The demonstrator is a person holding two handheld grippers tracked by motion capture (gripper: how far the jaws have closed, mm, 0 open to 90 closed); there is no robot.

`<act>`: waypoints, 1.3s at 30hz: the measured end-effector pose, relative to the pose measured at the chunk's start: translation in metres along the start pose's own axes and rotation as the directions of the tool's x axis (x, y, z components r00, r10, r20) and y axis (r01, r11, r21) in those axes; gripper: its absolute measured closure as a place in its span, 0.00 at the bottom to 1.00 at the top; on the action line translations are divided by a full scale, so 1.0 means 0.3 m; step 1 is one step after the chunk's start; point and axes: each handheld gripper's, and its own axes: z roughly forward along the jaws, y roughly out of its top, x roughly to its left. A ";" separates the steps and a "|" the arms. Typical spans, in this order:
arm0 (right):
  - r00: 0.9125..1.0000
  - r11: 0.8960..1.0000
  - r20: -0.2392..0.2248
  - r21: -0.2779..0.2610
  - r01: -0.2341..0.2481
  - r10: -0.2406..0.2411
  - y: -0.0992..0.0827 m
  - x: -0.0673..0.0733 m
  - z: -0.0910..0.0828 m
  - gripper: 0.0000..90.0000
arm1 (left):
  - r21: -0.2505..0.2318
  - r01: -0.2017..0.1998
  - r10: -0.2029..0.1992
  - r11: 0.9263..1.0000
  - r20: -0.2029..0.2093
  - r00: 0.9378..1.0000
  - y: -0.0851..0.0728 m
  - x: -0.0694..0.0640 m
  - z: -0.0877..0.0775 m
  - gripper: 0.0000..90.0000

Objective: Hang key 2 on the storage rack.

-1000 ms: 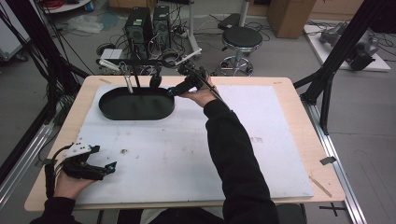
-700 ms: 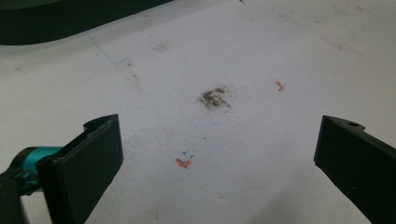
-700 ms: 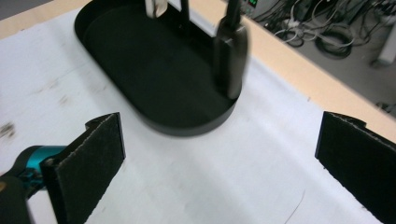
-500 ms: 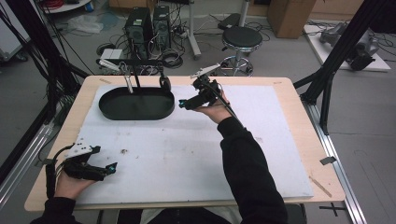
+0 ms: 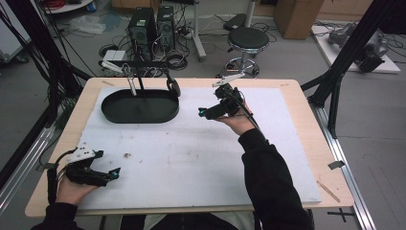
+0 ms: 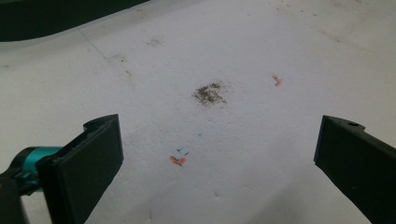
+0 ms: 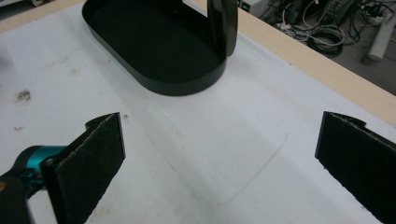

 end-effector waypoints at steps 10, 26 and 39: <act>0.999 0.998 -0.020 -0.035 -0.046 0.045 -0.101 -0.030 -0.060 0.01 | 0.004 -0.003 0.003 1.000 0.003 1.000 0.000 0.000 0.002 0.02; 0.995 0.997 -0.068 0.030 -0.069 0.071 -0.256 -0.064 -0.116 0.01 | 0.001 -0.001 0.001 1.000 0.002 1.000 0.005 -0.002 0.008 0.02; 0.994 0.995 -0.062 -0.020 -0.094 0.092 -0.356 -0.066 -0.201 0.01 | 0.005 -0.010 0.010 1.000 0.003 1.000 0.009 -0.010 0.005 0.02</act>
